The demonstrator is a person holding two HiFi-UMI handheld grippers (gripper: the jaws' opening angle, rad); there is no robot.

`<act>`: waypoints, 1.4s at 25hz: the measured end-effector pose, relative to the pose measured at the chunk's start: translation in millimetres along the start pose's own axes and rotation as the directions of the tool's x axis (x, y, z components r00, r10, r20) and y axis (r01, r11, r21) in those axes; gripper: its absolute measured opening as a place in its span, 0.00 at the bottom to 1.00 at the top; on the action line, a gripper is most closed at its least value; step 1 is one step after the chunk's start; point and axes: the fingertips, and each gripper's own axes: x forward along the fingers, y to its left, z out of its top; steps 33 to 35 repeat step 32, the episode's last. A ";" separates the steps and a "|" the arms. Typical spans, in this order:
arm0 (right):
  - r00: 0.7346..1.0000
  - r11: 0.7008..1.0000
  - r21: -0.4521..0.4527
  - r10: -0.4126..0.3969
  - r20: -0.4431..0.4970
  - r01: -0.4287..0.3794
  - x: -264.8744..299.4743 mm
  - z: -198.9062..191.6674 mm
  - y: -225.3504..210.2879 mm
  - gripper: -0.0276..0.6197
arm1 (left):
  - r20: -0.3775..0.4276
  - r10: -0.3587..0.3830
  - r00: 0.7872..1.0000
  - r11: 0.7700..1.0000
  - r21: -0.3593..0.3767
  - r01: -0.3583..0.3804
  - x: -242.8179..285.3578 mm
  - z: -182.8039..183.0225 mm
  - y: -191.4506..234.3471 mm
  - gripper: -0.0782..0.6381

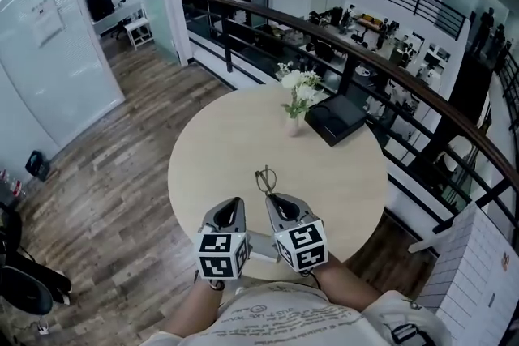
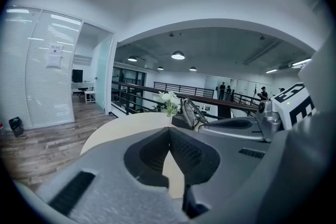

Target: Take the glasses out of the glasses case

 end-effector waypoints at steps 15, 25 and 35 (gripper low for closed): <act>0.982 0.991 0.049 -0.131 0.137 0.125 -13.5 37.6 -25.7 0.08 | 0.000 -0.015 1.000 1.000 0.009 0.015 7.9 4.2 -1.7 0.13; 0.982 0.993 0.062 -0.113 0.155 0.104 -17.4 39.5 -22.4 0.08 | -0.007 -0.004 1.000 1.000 -0.007 0.004 6.9 2.4 1.6 0.13; 0.981 0.992 0.063 -0.113 0.154 0.105 -20.6 38.6 -28.2 0.08 | -0.007 0.009 1.000 1.000 -0.002 -0.009 7.1 1.7 -0.7 0.13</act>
